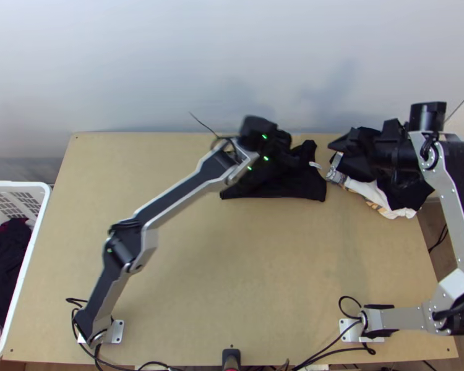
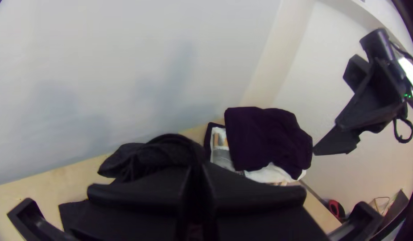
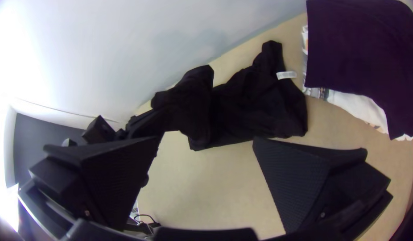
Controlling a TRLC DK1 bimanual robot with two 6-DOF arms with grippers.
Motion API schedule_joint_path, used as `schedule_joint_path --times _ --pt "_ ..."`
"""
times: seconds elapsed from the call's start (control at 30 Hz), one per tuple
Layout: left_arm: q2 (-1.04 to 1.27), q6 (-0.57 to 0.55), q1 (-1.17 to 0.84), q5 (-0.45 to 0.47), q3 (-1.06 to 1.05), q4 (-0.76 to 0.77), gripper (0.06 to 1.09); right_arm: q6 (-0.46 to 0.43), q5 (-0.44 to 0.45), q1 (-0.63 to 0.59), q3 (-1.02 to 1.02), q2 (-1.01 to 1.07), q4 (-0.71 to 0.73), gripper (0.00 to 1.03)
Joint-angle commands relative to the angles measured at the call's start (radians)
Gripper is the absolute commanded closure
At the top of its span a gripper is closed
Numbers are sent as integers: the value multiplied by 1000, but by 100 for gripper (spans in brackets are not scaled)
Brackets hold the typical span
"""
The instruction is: Fold the t-shirt
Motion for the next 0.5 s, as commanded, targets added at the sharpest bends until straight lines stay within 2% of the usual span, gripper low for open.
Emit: schedule_joint_path --times 0.0,0.23,0.43,0.47 --pt "131 -7 -61 -47 2 182 105 11 5 -34 -88 -80 -10 4" --pt "243 -4 -81 -103 10 294 105 9 7 -36 -113 -83 -26 4" --pt "293 -13 -98 -155 39 332 104 9 5 -34 -124 -79 -26 4" --pt "299 -13 -103 -169 39 352 95 7 5 -34 -125 -77 -27 4"
